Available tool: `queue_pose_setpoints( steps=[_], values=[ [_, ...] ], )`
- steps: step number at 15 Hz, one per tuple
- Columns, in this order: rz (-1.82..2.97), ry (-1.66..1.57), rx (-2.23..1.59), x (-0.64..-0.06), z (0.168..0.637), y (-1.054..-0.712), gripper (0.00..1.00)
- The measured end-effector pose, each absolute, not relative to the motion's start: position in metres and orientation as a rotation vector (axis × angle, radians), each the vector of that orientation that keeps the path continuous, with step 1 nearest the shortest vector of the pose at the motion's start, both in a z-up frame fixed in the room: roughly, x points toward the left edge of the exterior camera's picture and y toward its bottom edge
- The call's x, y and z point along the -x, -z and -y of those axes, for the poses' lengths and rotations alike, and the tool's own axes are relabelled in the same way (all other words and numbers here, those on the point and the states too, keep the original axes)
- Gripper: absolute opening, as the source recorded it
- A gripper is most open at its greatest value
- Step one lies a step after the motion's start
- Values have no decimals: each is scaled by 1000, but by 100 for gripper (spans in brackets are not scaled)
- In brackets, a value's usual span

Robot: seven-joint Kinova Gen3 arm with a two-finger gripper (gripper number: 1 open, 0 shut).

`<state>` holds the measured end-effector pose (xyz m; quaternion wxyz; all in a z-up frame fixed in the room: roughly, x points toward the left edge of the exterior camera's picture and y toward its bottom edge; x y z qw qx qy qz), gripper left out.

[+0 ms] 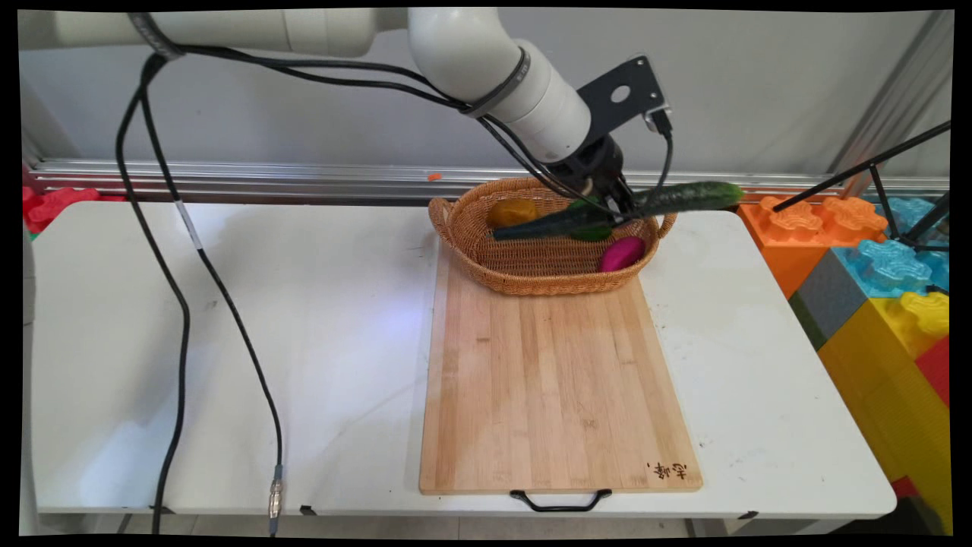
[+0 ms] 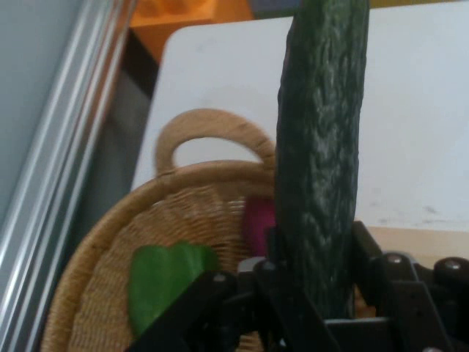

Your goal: Place the picked object in the vegetable basket

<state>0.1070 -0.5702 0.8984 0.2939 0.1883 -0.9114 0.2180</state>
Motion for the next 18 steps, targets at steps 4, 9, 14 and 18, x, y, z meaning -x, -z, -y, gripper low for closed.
queue_pose_setpoints(
  steps=[4,9,14,18],
  values=[
    [2391,-610,-575,-117,598,-879,0],
    [2359,-634,-664,-134,627,-852,0],
    [2319,-638,-765,-151,645,-827,0],
    [2292,-630,-825,-160,652,-813,0]
  ],
)
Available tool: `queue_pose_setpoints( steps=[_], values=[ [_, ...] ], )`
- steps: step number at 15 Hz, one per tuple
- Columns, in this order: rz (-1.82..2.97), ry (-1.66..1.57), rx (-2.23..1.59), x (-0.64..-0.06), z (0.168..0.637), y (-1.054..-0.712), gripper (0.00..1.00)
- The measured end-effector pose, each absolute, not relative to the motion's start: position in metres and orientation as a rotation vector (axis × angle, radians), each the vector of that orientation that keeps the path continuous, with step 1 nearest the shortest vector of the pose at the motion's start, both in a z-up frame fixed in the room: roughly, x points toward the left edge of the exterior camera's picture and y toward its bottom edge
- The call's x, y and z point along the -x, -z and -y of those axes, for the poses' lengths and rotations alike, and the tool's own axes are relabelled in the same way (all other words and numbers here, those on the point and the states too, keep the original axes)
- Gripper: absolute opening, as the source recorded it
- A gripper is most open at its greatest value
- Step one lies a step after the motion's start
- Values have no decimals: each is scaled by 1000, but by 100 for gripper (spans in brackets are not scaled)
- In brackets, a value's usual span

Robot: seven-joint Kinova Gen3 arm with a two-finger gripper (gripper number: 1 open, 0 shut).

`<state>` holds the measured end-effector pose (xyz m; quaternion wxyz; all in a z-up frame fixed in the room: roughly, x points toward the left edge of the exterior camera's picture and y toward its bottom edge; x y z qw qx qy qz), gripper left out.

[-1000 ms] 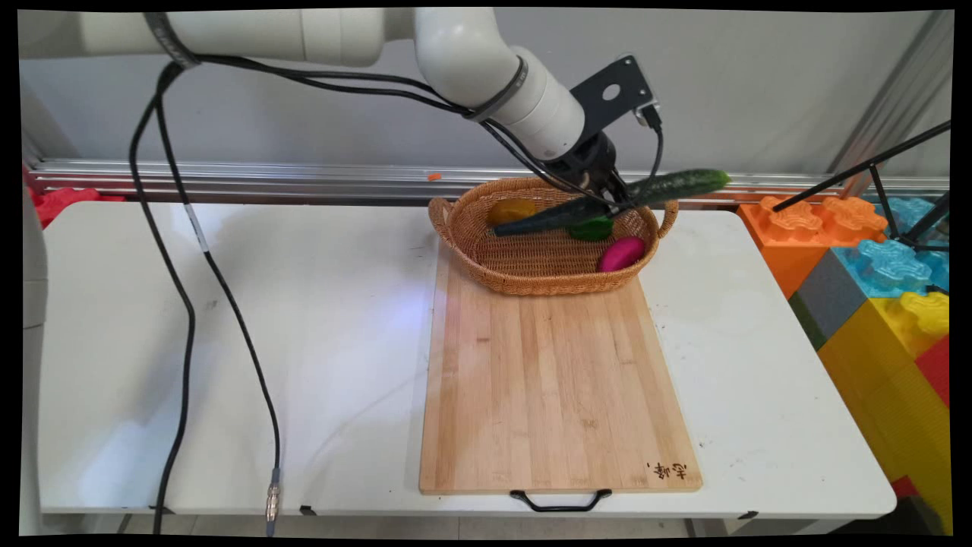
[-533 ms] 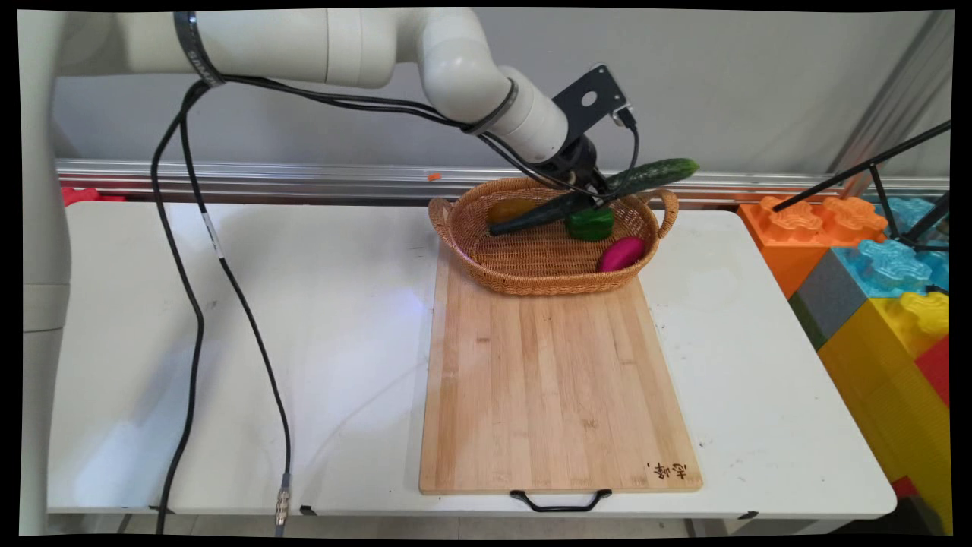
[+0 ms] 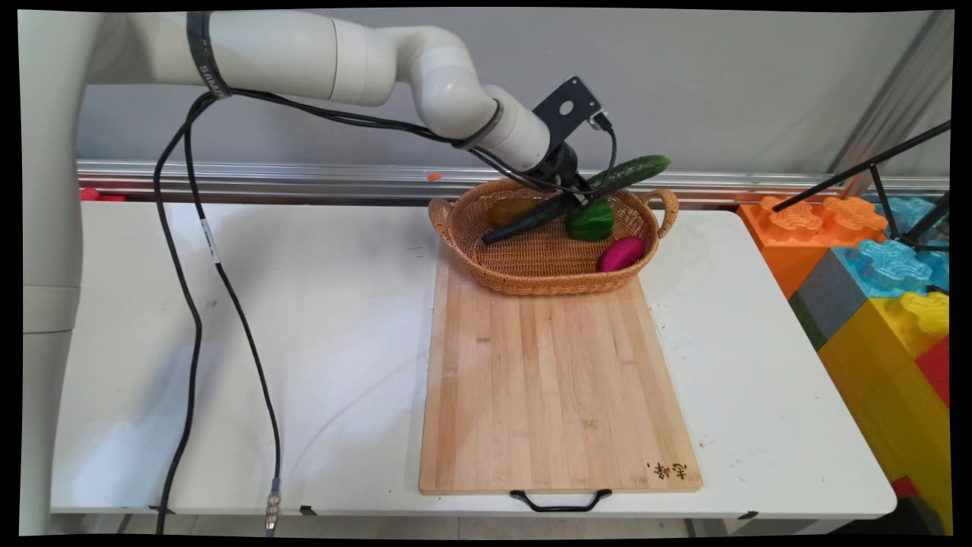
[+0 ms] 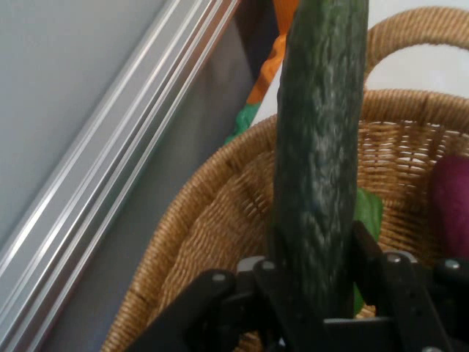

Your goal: Place the picked object in the vegetable basket

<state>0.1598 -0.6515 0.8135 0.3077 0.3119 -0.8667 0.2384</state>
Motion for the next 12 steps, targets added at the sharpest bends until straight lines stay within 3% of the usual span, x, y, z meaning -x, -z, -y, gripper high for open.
queue_pose_setpoints(
  steps=[6,7,12],
  values=[
    [2264,-619,-884,-168,657,-800,0],
    [2258,-619,-892,-169,658,-798,100],
    [2240,-618,-916,-173,660,-795,100]
  ],
)
